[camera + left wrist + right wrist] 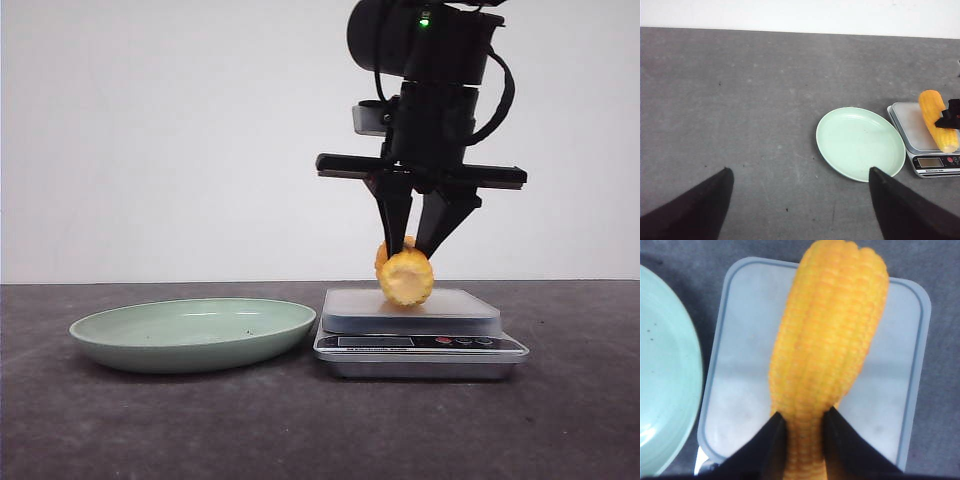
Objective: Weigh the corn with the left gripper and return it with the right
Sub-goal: 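Close the right gripper on the corn and lift it toward the plate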
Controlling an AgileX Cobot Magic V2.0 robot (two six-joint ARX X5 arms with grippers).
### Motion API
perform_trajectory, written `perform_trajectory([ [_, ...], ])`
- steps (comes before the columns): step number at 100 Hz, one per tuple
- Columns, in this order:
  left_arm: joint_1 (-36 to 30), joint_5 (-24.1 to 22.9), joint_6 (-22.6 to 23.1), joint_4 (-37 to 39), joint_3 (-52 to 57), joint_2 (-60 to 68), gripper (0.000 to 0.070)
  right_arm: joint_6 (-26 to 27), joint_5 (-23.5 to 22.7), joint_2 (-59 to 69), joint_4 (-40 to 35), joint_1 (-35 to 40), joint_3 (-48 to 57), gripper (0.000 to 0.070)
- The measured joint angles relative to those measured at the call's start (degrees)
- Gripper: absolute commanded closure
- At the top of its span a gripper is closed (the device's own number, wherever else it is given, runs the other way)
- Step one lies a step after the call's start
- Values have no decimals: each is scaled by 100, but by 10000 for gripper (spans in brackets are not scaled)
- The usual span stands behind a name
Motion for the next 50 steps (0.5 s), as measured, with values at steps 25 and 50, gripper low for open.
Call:
perform_trajectory([
  [25, 0, 0, 20, -4, 0, 0, 196, -273, 201, -560, -37, 553, -9, 700],
  [50, 0, -127, 35, -2, 0, 0, 196, -507, 13, -1508, 570, 1333, -7, 700],
])
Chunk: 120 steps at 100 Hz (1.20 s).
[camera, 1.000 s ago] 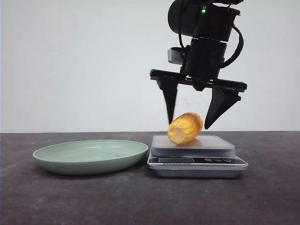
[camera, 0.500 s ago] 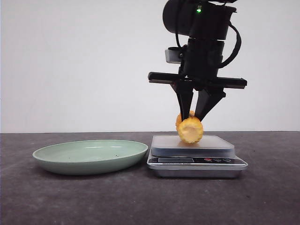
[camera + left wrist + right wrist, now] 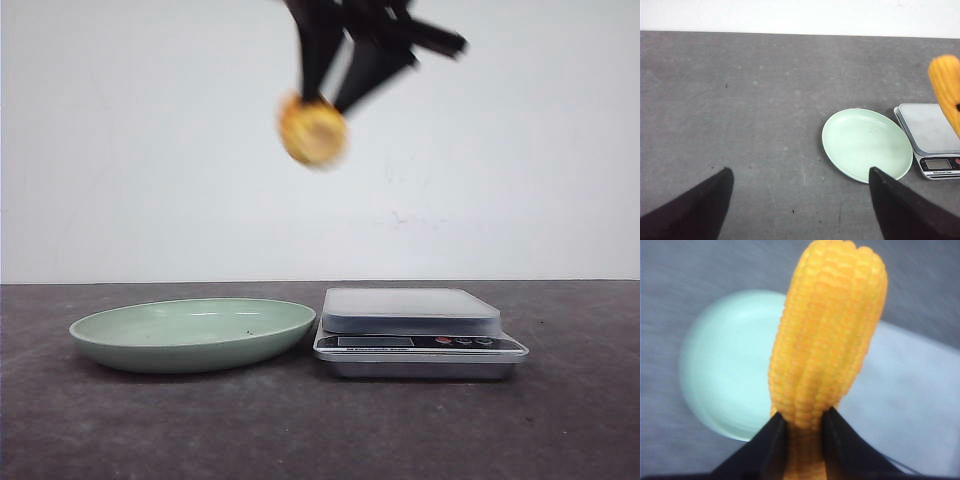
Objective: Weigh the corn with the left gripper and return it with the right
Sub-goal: 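Close the right gripper on the corn and lift it toward the plate, then lower the corn onto the green plate and open the right gripper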
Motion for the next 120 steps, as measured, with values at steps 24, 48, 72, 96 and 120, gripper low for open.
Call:
perform_trajectory([
  [24, 0, -11, 0, 166, 0, -2, 196, 116, -146, 162, 828, 400, 356, 700],
  [48, 0, -9, -4, 184, 0, -2, 196, 339, -140, 1202, 916, 293, 841, 700],
  [72, 0, -11, -4, 289, 0, -2, 196, 675, -173, 2142, 892, 190, 1075, 700],
  [96, 0, -11, -4, 348, 0, -2, 196, 966, -448, 2900, 680, 39, 1075, 700],
  [120, 0, -11, -4, 323, 0, -4, 196, 986, -433, 2986, 785, -9, 1082, 383],
])
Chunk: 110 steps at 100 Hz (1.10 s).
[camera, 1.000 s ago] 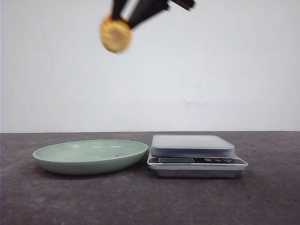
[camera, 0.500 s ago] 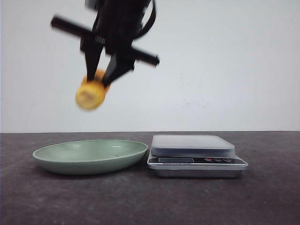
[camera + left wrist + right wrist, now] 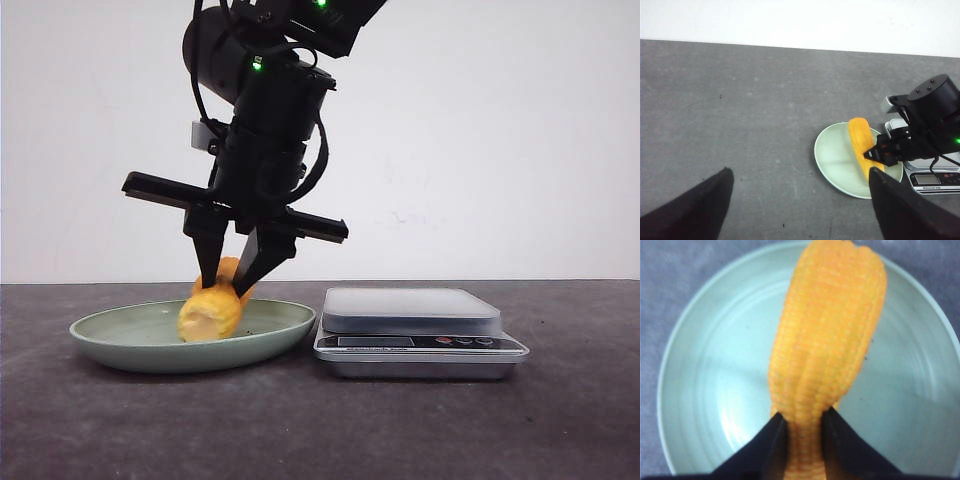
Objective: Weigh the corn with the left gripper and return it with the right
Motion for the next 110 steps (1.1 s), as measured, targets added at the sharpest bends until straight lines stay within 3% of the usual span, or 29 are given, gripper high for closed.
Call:
perform_trajectory([
  [5, 0, -2, 0, -7, 0, 0, 196, 0, -7, 0, -9, 0, 0, 223],
  [9, 0, 0, 0, -13, 0, 0, 196, -2, -11, 0, -7, 0, 0, 169],
  [38, 0, -2, 0, -15, 0, 0, 196, -33, -13, 0, 92, 4, 0, 169],
  [56, 0, -2, 0, -15, 0, 0, 196, -339, -11, -348, -76, 4, 0, 169],
  [76, 0, 0, 0, -9, 0, 0, 196, -927, 70, -1777, -284, -85, 0, 169],
  [99, 0, -2, 0, 70, 0, 0, 196, -1840, 881, -3644, -741, -393, 0, 170],
  [110, 0, -2, 0, 70, 0, 0, 196, -2277, 1049, -4610, -1071, -699, 0, 170],
])
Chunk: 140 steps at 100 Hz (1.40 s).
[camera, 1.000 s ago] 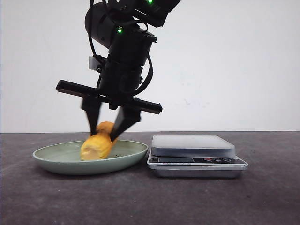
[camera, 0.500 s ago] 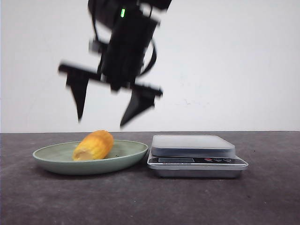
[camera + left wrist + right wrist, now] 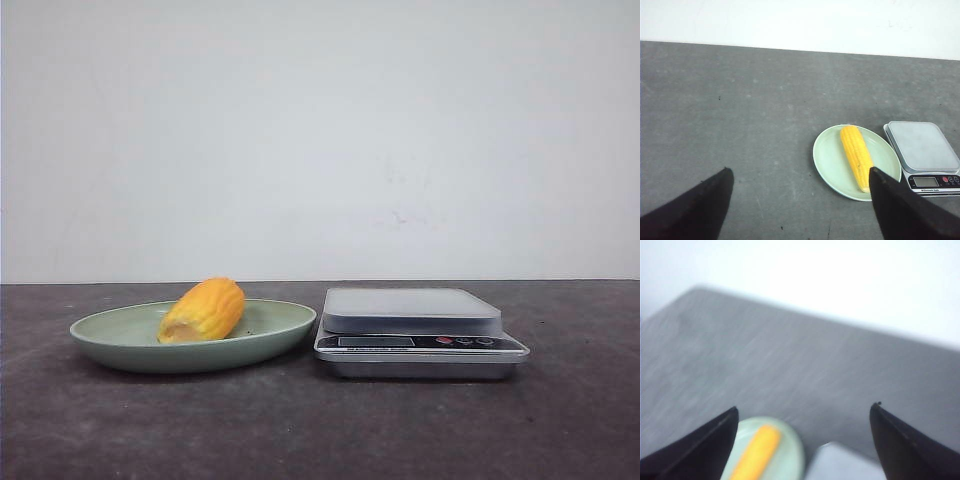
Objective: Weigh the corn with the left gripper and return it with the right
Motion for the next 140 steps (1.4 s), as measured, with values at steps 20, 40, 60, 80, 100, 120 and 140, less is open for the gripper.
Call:
perform_trajectory([
  [20, 0, 0, 0, 111, 0, 0, 196, -798, 455, -1580, -863, -638, 11, 170],
  [40, 0, 0, 0, 133, 0, 0, 196, -1248, 1045, -2743, -1947, -852, 13, 170],
  [60, 0, 0, 0, 133, 0, 0, 197, -949, 1185, -3569, -3038, -852, 20, 170],
  [80, 0, 0, 0, 131, 0, 0, 357, -317, 1167, -4017, -4046, -850, 15, 284],
  [100, 0, 0, 0, 133, 0, 0, 691, -66, 1123, -4277, -4076, -850, 17, 691],
  [120, 0, -4, 4, 133, 0, 0, 690, 7, 1078, -4310, -4052, -850, 20, 691],
  [140, 0, -4, -2, -85, 0, 0, 688, 76, 1062, -4310, -4083, -850, 20, 691],
])
